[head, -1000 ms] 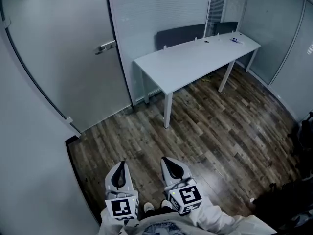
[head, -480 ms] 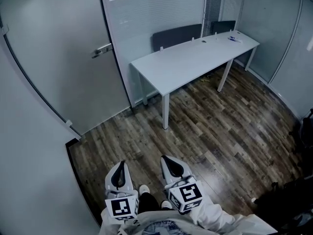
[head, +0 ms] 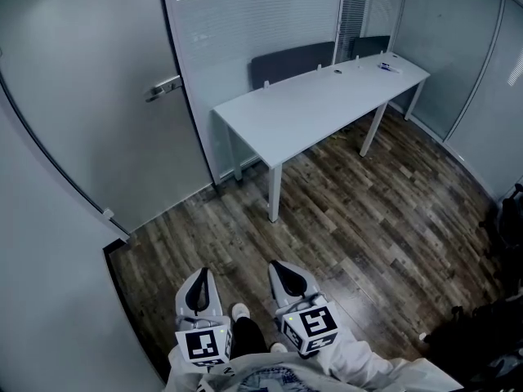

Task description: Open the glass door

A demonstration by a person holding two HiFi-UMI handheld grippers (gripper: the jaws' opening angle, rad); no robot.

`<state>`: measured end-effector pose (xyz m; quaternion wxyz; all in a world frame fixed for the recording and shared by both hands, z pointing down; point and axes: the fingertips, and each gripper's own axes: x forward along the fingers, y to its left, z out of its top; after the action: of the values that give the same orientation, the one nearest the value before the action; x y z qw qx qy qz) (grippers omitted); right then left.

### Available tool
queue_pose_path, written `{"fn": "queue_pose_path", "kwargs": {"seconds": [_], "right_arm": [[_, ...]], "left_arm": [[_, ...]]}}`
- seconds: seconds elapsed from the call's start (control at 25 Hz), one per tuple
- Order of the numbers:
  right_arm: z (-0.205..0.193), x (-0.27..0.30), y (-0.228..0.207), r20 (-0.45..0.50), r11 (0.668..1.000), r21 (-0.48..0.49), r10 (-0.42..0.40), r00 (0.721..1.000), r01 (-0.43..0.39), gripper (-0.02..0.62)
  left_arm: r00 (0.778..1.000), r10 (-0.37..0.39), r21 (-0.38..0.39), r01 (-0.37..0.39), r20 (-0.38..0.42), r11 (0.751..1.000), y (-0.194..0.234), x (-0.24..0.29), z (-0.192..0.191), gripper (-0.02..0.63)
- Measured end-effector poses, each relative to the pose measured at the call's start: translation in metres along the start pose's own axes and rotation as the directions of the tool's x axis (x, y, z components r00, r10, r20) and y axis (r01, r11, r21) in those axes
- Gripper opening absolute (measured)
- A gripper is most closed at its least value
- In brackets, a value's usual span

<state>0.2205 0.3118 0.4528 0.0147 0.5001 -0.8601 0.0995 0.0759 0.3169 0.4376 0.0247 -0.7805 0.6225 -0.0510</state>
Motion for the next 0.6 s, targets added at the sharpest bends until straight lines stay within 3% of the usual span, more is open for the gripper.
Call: {"fn": "queue_pose_path", "kwargs": {"seconds": [0.6], "right_arm": [[-0.011, 0.158, 0.019, -0.099, 1.0, 0.011, 0.024, 0.995, -0.023, 0.005]], "left_arm": [[0.998, 0.023, -0.046, -0.025, -0.05, 0.999, 0.116, 0.104, -0.034, 0.003]]}}
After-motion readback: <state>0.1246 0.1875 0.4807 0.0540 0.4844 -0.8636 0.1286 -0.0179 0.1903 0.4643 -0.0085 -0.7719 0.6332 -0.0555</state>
